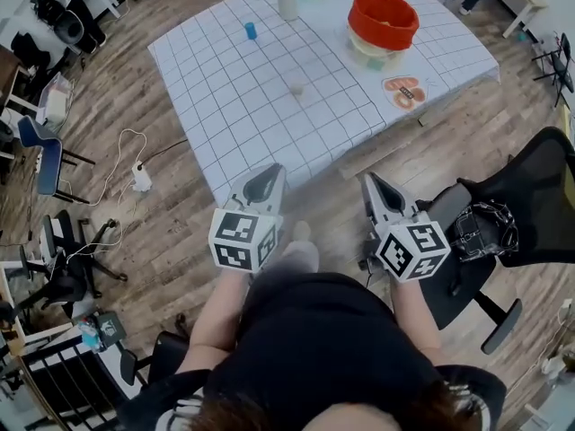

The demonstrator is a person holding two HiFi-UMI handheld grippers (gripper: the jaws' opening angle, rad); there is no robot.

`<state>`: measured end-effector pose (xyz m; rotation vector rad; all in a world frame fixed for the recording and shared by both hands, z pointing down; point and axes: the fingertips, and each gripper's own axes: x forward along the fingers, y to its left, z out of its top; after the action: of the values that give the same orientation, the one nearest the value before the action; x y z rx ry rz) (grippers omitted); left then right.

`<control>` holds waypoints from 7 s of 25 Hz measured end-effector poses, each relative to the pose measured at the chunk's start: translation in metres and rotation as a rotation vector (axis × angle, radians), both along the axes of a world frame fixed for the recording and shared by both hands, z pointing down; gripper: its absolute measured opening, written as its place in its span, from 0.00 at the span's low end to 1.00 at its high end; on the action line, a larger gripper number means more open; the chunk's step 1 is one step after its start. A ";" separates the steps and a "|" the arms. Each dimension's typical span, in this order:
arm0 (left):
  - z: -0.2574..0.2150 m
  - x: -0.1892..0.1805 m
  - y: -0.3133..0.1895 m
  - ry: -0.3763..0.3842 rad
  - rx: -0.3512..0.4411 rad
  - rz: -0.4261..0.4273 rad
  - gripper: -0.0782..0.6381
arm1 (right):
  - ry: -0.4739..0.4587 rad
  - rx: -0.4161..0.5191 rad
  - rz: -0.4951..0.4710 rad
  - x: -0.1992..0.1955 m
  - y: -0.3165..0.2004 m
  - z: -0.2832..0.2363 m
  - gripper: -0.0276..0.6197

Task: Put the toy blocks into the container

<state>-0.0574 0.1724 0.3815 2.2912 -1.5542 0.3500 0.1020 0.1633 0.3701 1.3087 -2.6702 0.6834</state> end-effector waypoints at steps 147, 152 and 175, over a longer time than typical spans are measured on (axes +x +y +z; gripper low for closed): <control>0.080 -0.202 -0.471 -0.117 -0.047 -0.330 0.39 | 0.336 -0.092 -0.412 -0.148 -0.366 0.102 0.07; 0.103 -0.206 -0.483 -0.147 -0.052 -0.351 0.40 | 0.350 -0.124 -0.405 -0.146 -0.375 0.116 0.07; 0.120 -0.203 -0.492 -0.155 -0.032 -0.330 0.32 | 0.373 -0.170 -0.401 -0.145 -0.376 0.136 0.07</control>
<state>-0.2604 -0.3196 0.5017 1.9766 -1.9494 0.4677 -0.0432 -0.2131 0.5060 0.7375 -2.3974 0.5354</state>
